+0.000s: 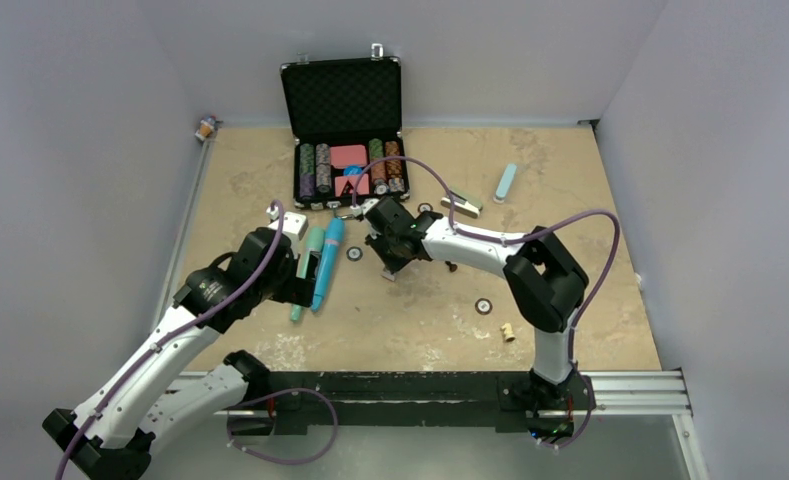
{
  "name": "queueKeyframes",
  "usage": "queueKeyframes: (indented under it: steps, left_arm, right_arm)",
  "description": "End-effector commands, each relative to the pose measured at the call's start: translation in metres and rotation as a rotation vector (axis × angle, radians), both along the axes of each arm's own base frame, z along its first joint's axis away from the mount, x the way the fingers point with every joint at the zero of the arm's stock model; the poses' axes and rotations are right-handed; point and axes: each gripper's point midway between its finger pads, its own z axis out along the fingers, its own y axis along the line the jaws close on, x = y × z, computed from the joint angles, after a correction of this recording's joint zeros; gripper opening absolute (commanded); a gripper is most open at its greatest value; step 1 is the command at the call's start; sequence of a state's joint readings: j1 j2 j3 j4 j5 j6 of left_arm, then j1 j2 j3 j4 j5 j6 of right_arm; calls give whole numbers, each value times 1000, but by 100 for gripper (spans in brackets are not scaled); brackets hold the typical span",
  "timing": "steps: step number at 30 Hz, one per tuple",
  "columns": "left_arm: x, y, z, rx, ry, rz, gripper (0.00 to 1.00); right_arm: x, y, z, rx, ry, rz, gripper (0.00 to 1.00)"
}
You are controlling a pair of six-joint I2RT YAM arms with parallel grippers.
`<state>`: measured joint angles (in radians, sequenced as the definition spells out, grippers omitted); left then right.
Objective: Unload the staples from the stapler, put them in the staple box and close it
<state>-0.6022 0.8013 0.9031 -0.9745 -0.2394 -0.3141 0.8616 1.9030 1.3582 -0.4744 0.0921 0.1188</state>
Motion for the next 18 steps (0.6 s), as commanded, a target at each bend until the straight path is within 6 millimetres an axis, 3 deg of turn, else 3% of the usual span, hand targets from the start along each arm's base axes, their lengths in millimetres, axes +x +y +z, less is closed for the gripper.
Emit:
queueKeyframes:
  steps: [1,4,5,7,8,14,18]
  left_arm:
    - [3,-1,5,-10,-16,2,96]
    - [3,-1,5,-11,-17,3,96]
    - [3,-1,5,-10,-18,1,96]
    - [3,-1,5,-10,-18,1,96]
    - [3,-1,5,-10,-17,1,96]
    - [3,-1,5,-10,-15,0,96]
    - [3,-2,4,-7,-9,-2,96]
  right_arm:
    - [13,4,12,9,-42,-12,23]
    - [14,2,12,3,-49,-19,33]
    - [15,2,13,3,-51,-23,41]
    - [14,1,14,3,-50,-25,75]
    - [14,1,16,7,-51,-28,84]
    - [17,4,35,41,-70,-46,98]
    - [19,5,63,96,-96,-78,99]
